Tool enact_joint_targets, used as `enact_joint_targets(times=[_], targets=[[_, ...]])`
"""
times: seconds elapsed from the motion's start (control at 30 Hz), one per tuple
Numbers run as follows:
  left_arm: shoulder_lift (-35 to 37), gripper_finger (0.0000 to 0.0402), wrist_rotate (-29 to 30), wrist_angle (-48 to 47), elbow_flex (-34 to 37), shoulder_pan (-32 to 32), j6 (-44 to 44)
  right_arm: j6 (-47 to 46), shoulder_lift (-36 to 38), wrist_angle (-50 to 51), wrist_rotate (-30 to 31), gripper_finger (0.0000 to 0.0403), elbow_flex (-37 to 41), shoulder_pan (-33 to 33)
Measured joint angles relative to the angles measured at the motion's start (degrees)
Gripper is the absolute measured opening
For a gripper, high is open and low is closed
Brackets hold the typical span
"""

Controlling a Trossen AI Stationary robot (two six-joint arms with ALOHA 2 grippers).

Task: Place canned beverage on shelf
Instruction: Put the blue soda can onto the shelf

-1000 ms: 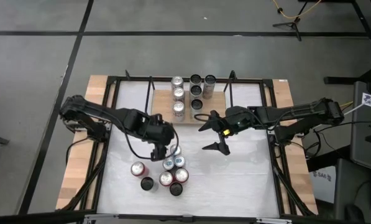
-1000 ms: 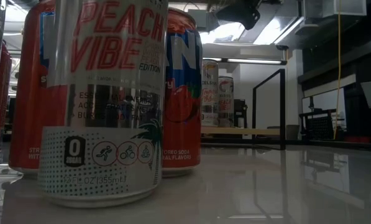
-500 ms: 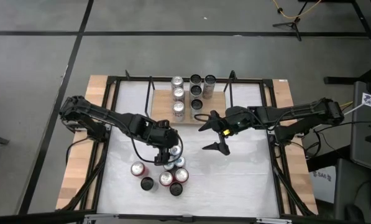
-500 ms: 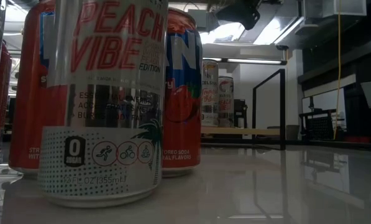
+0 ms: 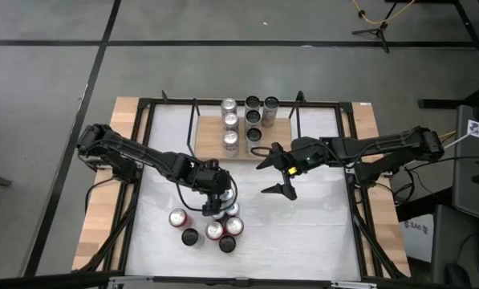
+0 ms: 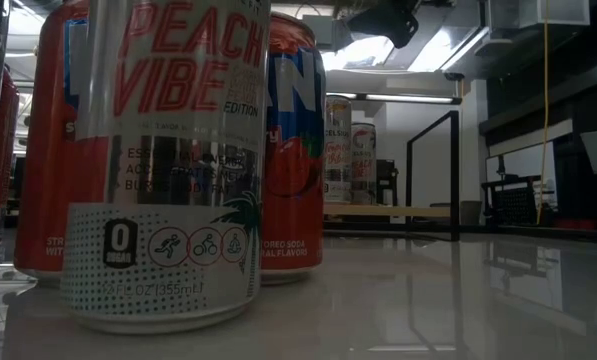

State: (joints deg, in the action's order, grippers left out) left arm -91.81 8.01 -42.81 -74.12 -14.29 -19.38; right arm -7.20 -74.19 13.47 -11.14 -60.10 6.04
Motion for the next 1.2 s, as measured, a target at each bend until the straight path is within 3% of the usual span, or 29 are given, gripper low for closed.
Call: enact_joint_targets(times=[0.2,0.53,0.77,1.2], targets=[[0.0,0.0334,0.7,1.1,3.0,0.0,0.0,0.0,0.0,0.0,0.0,0.039,0.0,0.0],[0.0,0.0334,0.9,12.3,9.0,0.8,0.4,0.0,0.0,0.0,0.0,0.039,0.0,0.0],[0.0,0.0332,0.9,13.6,9.3,2.1,0.5,0.0,0.0,0.0,0.0,0.039,0.0,0.0],[0.0,0.024,0.8,17.1,9.3,2.9,3.5,0.0,0.0,0.0,0.0,0.039,0.0,0.0]])
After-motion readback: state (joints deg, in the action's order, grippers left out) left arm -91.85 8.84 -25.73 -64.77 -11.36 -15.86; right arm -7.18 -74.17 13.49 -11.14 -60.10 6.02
